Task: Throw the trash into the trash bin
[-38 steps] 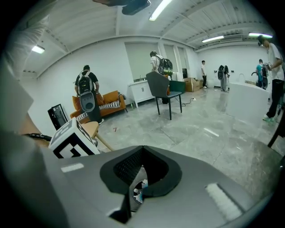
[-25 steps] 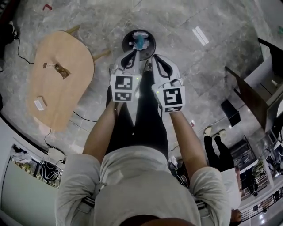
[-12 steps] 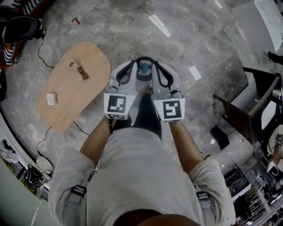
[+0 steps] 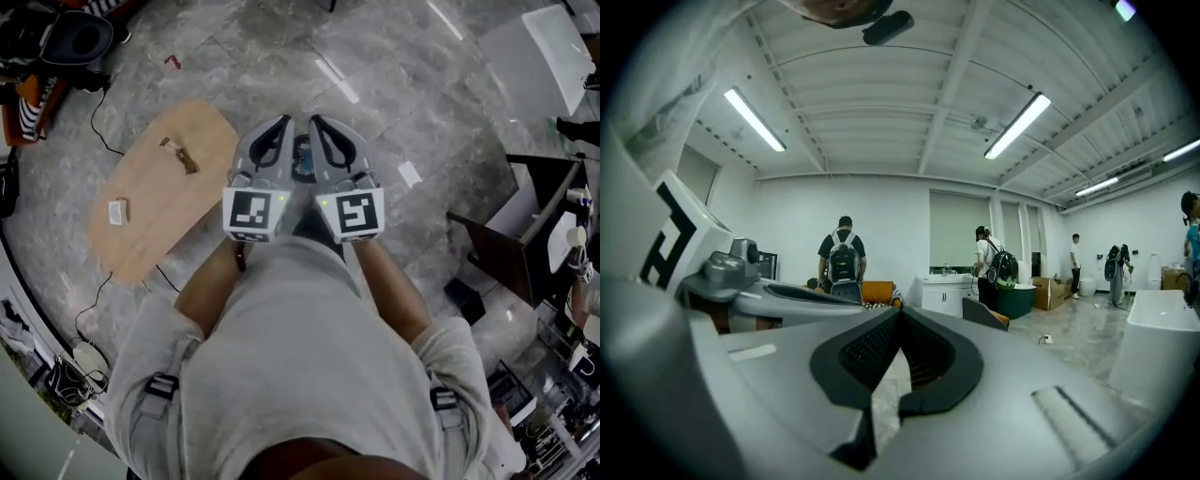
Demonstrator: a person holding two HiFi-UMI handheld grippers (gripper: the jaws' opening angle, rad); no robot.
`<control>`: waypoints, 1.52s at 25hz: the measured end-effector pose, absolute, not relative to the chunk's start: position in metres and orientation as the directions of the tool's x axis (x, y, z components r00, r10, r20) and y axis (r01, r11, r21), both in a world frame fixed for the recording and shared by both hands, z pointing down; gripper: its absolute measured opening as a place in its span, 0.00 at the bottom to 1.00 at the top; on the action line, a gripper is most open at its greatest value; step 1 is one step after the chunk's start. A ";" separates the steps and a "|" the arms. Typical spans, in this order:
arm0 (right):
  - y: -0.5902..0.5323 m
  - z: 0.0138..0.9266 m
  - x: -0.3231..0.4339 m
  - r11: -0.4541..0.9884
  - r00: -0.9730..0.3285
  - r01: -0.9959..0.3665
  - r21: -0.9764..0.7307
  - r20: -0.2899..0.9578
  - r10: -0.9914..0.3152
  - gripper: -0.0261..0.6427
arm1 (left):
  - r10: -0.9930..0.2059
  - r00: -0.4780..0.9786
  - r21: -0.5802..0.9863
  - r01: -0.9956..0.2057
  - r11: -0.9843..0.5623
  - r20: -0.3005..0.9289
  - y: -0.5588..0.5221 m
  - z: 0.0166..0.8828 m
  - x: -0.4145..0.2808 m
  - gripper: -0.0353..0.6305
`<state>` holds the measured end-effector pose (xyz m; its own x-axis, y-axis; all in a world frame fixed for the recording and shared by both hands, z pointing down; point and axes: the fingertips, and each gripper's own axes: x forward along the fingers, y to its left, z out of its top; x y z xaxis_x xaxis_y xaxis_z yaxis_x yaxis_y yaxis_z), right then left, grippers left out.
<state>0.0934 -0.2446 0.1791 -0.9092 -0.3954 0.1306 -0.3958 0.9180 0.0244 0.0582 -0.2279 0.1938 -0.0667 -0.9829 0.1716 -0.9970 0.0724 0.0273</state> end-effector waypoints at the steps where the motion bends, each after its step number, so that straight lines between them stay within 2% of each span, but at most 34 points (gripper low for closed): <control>1: -0.247 0.175 0.095 0.917 -0.909 -0.397 0.031 0.121 -0.398 0.05 | -0.984 -0.065 0.023 -0.997 0.070 0.166 -0.229 0.191 0.059 0.08; 6: -0.253 0.164 0.106 0.921 -0.916 -0.386 0.048 0.094 -0.389 0.05 | -0.984 -0.093 0.009 -0.995 0.095 0.153 -0.234 0.184 0.067 0.08; 11: -0.251 0.166 0.107 0.949 -0.943 -0.315 0.034 0.098 -0.317 0.05 | -0.979 -0.162 -0.003 -0.987 0.163 0.124 -0.231 0.173 0.071 0.08; 17: -0.213 0.179 0.058 0.995 -0.991 -0.097 0.002 0.090 -0.097 0.05 | -0.888 -0.423 0.034 -0.900 0.435 0.179 -0.175 0.184 0.029 0.08; 25: -0.116 0.174 -0.017 0.985 -0.981 0.172 0.008 0.090 0.170 0.05 | -0.724 -0.668 0.030 -0.731 0.681 0.172 -0.059 0.180 -0.037 0.08; 31: -0.002 0.171 -0.063 0.921 -0.918 0.387 0.029 0.099 0.383 0.05 | -0.588 -0.795 0.021 -0.592 0.806 0.149 0.053 0.183 -0.074 0.08; 38: 0.126 0.177 -0.099 0.842 -0.838 0.538 0.044 0.139 0.528 0.05 | -0.444 -0.881 0.037 -0.444 0.895 0.162 0.186 0.190 -0.106 0.08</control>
<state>-0.0987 0.1256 0.1767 -0.8375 0.5284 0.1389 0.5383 0.8416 0.0438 -0.1065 0.1857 0.1898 -0.8813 -0.4441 0.1616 -0.4444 0.8951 0.0366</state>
